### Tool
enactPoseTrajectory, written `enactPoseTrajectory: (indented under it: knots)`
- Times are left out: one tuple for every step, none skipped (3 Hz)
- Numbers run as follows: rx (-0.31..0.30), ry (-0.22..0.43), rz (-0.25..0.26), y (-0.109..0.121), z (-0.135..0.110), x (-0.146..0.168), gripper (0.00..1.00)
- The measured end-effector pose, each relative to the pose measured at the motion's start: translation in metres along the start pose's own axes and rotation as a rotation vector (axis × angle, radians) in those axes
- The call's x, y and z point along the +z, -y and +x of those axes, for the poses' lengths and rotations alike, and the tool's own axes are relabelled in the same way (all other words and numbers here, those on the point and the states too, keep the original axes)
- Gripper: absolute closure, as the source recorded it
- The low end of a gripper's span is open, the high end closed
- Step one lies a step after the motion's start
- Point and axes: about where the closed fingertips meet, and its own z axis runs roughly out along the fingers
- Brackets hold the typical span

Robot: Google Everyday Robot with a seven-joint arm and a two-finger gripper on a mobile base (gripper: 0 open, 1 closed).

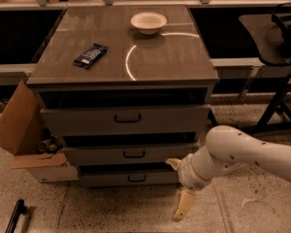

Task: Open middle drawer

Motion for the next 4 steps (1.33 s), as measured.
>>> enactPoseTrajectory:
  knots:
    - [0.0, 0.003, 0.003, 0.003, 0.0, 0.005, 0.0]
    - [-0.001, -0.022, 0.019, 0.011, 0.005, 0.011, 0.0]
    - [-0.011, -0.073, 0.091, 0.043, 0.029, 0.022, 0.0]
    - [-0.01, -0.11, 0.164, 0.078, 0.056, 0.03, 0.0]
